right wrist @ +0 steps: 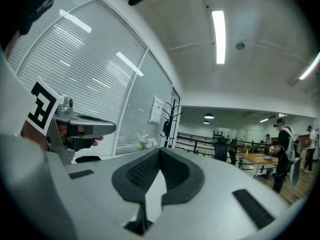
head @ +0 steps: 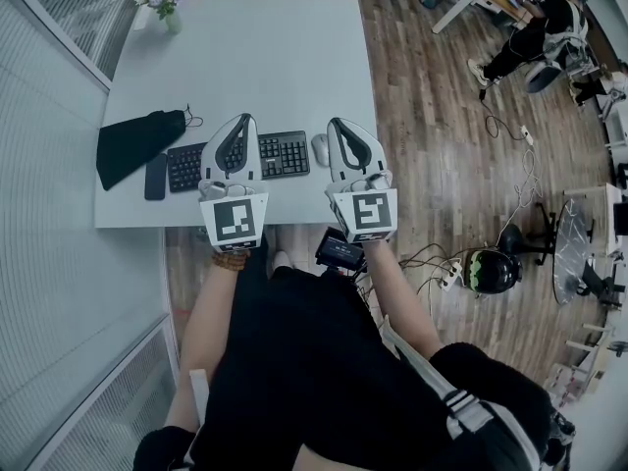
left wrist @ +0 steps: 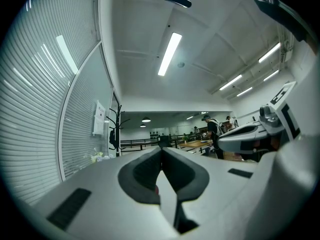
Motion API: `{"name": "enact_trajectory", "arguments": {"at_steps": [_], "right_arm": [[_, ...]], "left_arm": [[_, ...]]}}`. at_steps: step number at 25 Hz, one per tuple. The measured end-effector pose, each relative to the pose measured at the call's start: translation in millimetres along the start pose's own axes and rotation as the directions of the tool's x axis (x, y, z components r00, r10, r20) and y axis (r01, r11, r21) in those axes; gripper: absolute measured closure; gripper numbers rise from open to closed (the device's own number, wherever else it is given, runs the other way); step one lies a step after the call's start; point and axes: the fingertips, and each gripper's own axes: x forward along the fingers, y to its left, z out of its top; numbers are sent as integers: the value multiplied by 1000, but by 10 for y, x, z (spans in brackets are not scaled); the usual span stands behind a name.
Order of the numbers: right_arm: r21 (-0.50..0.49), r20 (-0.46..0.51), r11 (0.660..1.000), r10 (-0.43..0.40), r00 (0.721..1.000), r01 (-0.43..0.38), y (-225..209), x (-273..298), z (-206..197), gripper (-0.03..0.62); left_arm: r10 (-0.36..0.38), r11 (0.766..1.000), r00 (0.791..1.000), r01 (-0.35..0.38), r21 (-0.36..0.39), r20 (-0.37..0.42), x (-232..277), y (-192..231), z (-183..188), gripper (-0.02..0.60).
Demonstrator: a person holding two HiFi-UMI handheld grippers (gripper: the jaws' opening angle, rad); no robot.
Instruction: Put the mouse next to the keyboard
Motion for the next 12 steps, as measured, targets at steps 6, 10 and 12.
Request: {"name": "enact_trajectory", "arguments": {"at_steps": [6, 10, 12], "right_arm": [[-1, -9, 1000, 9, 1000, -9, -11, 43, -44, 594], [2, -19, 1000, 6, 1000, -6, -48, 87, -68, 595], [1, -27, 1000, 7, 1000, -7, -57, 114, -85, 595]], "left_arm": [[5, 1000, 1000, -5, 2, -22, 6, 33, -105, 572], [8, 1000, 999, -8, 2, -43, 13, 81, -193, 572], [10, 1000, 998, -10, 1, -57, 13, 108, -252, 572]]}}
